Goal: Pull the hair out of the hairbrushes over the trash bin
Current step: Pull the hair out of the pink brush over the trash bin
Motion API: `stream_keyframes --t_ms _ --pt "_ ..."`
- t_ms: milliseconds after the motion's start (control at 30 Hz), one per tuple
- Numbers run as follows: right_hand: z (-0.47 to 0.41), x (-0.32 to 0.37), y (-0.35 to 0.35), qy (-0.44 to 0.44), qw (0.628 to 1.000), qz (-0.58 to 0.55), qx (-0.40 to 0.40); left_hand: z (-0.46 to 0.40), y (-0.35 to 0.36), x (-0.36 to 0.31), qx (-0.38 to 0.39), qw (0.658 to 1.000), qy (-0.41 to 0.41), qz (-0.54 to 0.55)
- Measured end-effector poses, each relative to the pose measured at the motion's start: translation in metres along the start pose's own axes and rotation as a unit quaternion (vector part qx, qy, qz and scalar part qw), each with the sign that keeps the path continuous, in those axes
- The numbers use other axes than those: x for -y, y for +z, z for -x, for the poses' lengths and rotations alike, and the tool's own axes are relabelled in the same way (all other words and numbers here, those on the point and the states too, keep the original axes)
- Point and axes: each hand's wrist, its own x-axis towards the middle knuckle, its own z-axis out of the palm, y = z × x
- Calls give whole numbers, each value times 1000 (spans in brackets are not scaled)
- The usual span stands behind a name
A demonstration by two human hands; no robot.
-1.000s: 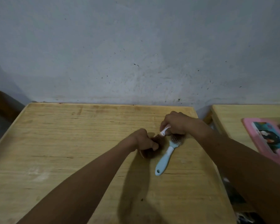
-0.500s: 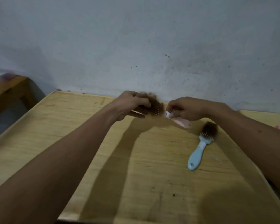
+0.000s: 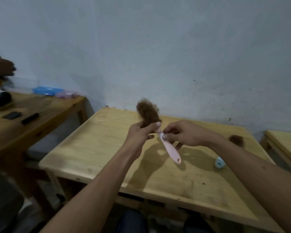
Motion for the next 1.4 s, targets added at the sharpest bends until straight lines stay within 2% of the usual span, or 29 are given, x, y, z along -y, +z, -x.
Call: stream_keyframes --t_ms 100,200,333,467,600,733,900,1033,1100,1200,1300,1400 --pt "4 22 20 -24 1000 -4 19 32 -28 -11 -19 1000 9 -7" --pt "2 48 40 -43 998 -41 7 63 -58 -21 -50 998 10 -25" --pt "-11 87 76 -62 986 -149 -29 102 -92 -29 -87 994 16 -68" --pt "-26 125 117 -82 971 -223 -32 138 -123 -26 -130 987 28 -87" --pt "-42 143 167 -108 972 -210 -7 175 -152 -18 -174 979 37 -95" --pt "-51 157 220 -116 967 -225 22 206 -181 -3 -234 971 10 -52" --pt "-55 168 280 -127 965 -214 86 237 -212 16 -362 932 -16 -23" --pt "-56 170 320 -119 965 -201 123 260 -229 28 -429 902 -53 -22" --pt "-55 170 334 -113 963 -191 153 272 -236 33 -445 892 -69 -37" --pt "-57 168 352 -114 959 -174 191 290 -243 40 -430 897 -71 -69" --pt "-58 170 367 -114 963 -157 184 305 -249 48 -421 903 -50 -71" --pt "-59 172 383 -99 965 -164 178 322 -255 56 -458 887 -51 -33"
